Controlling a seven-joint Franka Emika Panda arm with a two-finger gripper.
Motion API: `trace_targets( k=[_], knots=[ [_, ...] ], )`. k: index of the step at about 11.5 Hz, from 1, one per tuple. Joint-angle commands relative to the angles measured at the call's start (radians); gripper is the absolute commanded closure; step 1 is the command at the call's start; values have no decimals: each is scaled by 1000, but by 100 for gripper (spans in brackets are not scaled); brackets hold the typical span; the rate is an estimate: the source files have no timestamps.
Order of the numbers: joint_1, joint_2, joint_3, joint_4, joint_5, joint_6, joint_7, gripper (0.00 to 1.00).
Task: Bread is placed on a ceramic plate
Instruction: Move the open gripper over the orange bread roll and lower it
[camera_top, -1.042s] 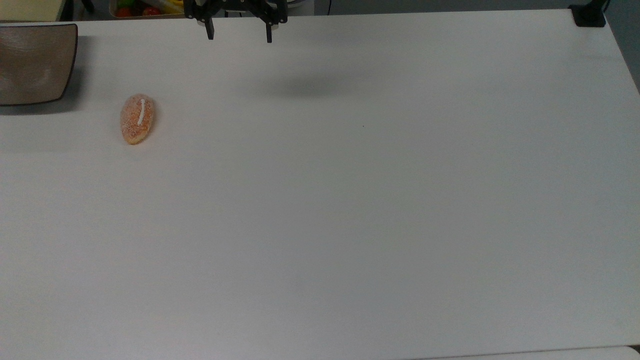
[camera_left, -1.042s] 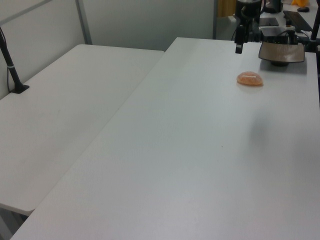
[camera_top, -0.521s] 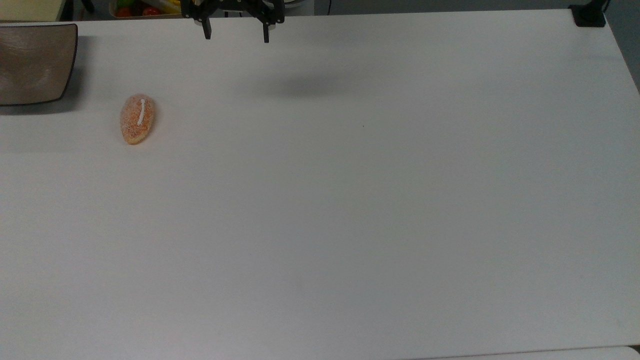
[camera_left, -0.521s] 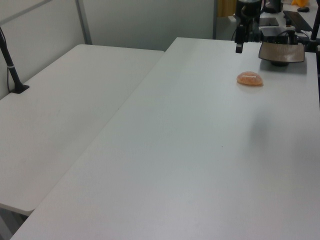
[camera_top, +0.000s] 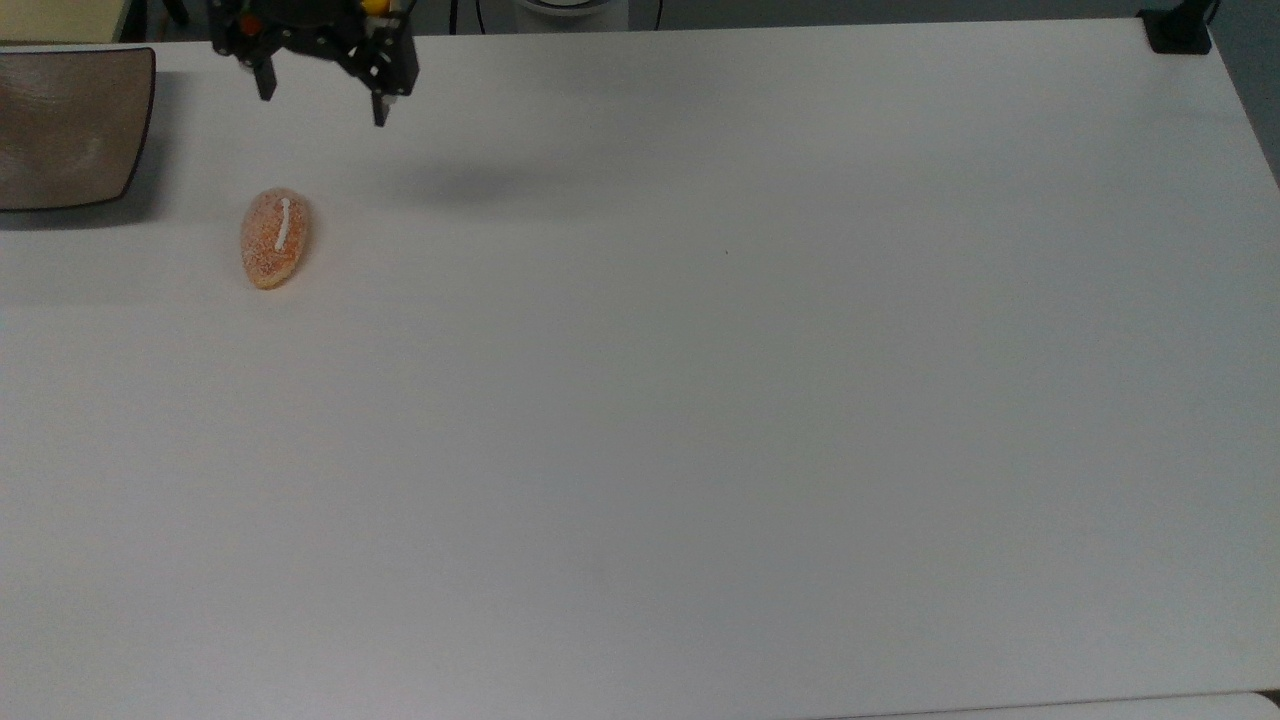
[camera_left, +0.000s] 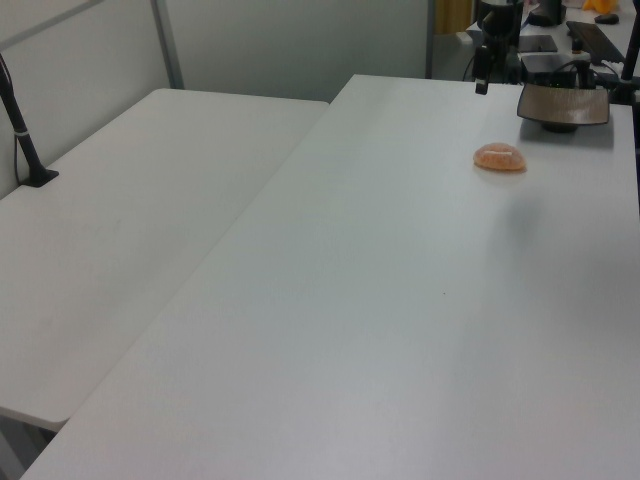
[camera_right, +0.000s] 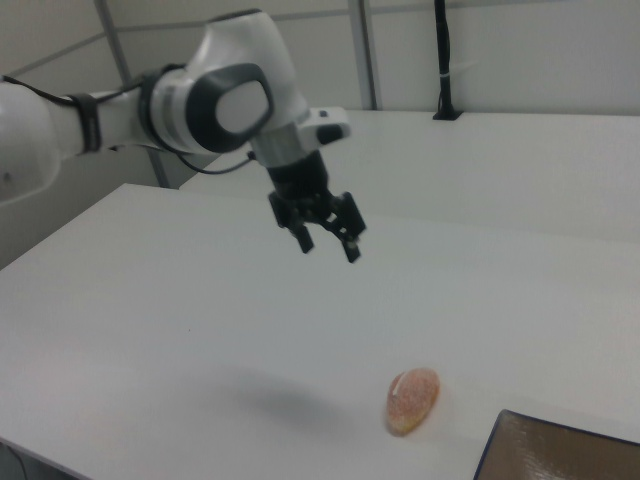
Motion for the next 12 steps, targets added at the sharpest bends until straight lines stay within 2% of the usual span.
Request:
trace_targets(
  k=[1, 4, 12],
  knots=[
    [-37, 56, -59, -13, -20, 80, -112, 0],
    [-77, 99, -89, -24, -23, 84, -235, 0],
    [-100, 266, -89, -45, -43, 198, -243, 0]
  ],
)
